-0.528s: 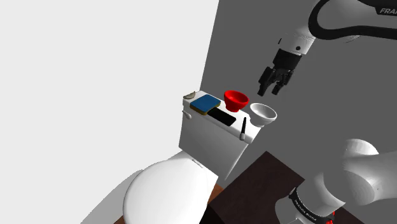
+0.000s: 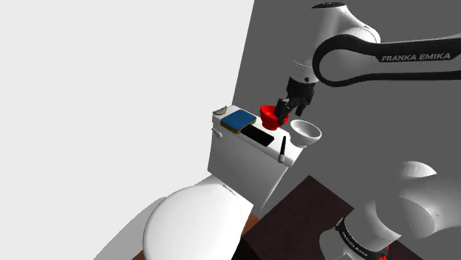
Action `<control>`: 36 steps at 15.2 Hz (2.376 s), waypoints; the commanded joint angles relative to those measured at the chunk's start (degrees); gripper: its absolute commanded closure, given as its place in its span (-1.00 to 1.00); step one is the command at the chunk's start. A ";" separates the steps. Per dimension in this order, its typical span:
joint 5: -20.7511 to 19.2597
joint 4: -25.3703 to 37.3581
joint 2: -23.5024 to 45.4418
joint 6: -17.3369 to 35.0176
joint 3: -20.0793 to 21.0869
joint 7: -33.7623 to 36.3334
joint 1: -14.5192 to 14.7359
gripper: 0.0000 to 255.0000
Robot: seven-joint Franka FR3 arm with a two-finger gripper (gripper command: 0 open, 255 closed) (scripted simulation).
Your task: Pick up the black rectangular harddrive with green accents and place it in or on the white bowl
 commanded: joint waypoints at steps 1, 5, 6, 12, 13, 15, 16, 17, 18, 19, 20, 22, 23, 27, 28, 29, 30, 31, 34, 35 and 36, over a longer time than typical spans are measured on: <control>-4.35 -0.02 4.21 3.22 4.30 4.12 -0.70 -1.00; -15.63 0.98 14.04 7.35 12.35 14.15 -3.41 -1.00; -19.05 1.58 16.88 7.72 14.27 17.09 -4.25 -1.00; -42.78 8.29 37.30 1.76 21.86 35.80 -6.74 -1.00; -46.63 9.79 41.05 -0.43 22.00 38.44 -6.26 -1.00; -53.72 12.97 48.43 -5.20 21.32 42.84 -4.60 -1.00; -56.93 14.63 52.00 -7.61 20.53 44.58 -3.50 -1.00; -59.95 16.32 55.47 -9.99 19.61 46.05 -2.37 -1.00; -62.76 18.07 58.84 -12.28 18.48 47.25 -1.14 -1.00; -65.42 19.85 62.11 -14.48 17.25 48.23 0.07 -1.00; -67.92 21.69 65.29 -16.56 15.89 48.99 1.30 -1.00; -72.59 25.55 71.44 -20.41 13.05 49.97 3.59 -1.00; -74.77 27.57 74.42 -22.16 11.55 50.22 4.68 -1.00; -78.91 30.71 79.08 -23.90 8.42 50.34 5.69 -1.00; -79.31 30.58 79.04 -23.50 8.15 50.34 5.34 -1.00; -79.71 30.45 79.00 -23.10 7.87 50.35 4.99 -1.00; -80.11 30.34 78.97 -22.69 7.60 50.35 4.64 -1.00; -80.52 30.25 78.95 -22.29 7.33 50.35 4.30 -1.00; -81.16 30.11 78.93 -21.66 6.89 50.35 3.76 -1.00; -81.16 30.11 78.93 -21.66 6.89 50.34 3.76 -1.00; -81.16 30.11 78.93 -21.66 6.89 50.34 3.76 -1.00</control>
